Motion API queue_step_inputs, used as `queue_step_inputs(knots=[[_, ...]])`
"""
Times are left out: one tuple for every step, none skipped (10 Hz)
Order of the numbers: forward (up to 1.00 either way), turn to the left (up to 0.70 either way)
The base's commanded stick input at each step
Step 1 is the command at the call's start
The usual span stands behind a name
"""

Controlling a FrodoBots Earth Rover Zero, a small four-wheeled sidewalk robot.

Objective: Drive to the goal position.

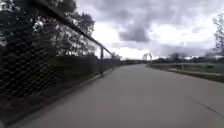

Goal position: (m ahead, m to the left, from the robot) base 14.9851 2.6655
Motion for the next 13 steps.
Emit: queue_step_inputs(knots=[[1.00,-0.16],[1.00,-0.19],[1.00,-0.22],[1.00,-0.22],[1.00,-0.22],[1.00,-0.22],[1.00,-0.22],[1.00,-0.22],[1.00,-0.22],[1.00,-0.22],[1.00,-0.22],[1.00,-0.22],[1.00,-0.19]])
